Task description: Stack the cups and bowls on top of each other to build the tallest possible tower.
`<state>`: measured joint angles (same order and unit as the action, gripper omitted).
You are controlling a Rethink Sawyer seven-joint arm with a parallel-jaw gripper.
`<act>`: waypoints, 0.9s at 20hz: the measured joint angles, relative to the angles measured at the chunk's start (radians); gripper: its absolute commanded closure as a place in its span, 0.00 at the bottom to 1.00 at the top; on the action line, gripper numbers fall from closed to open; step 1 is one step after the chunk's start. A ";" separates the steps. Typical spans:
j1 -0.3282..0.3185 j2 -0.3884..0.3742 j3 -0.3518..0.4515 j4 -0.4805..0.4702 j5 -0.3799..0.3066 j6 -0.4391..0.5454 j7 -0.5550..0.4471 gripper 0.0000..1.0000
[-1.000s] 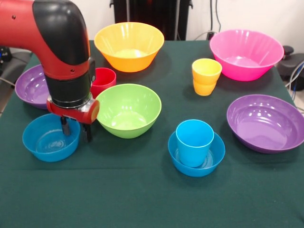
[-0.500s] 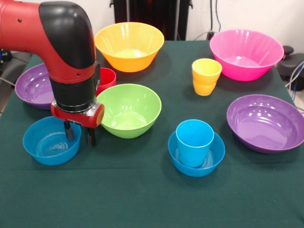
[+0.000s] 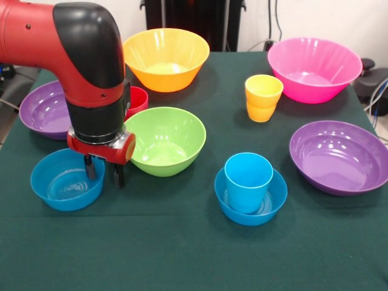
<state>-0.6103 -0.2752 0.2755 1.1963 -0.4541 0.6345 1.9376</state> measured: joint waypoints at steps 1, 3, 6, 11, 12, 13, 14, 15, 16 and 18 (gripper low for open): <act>0.000 0.000 0.000 0.000 0.000 0.000 0.000 0.00; 0.000 0.000 0.000 -0.001 0.001 0.000 0.000 1.00; 0.002 -0.006 0.001 -0.004 0.000 -0.001 0.000 1.00; 0.007 -0.019 0.001 -0.020 0.000 0.000 0.000 1.00; 0.008 -0.019 0.001 -0.022 0.000 0.000 0.000 1.00; 0.009 -0.018 0.000 -0.023 0.000 0.000 0.000 1.00; 0.009 -0.019 0.000 -0.024 0.000 0.000 0.000 1.00; 0.010 -0.019 0.000 -0.024 0.000 0.000 0.000 1.00; 0.010 -0.019 0.000 -0.024 0.000 0.000 0.000 1.00; 0.013 -0.019 -0.001 -0.025 0.000 0.000 0.000 1.00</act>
<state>-0.5973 -0.2938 0.2748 1.1713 -0.4541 0.6343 1.9374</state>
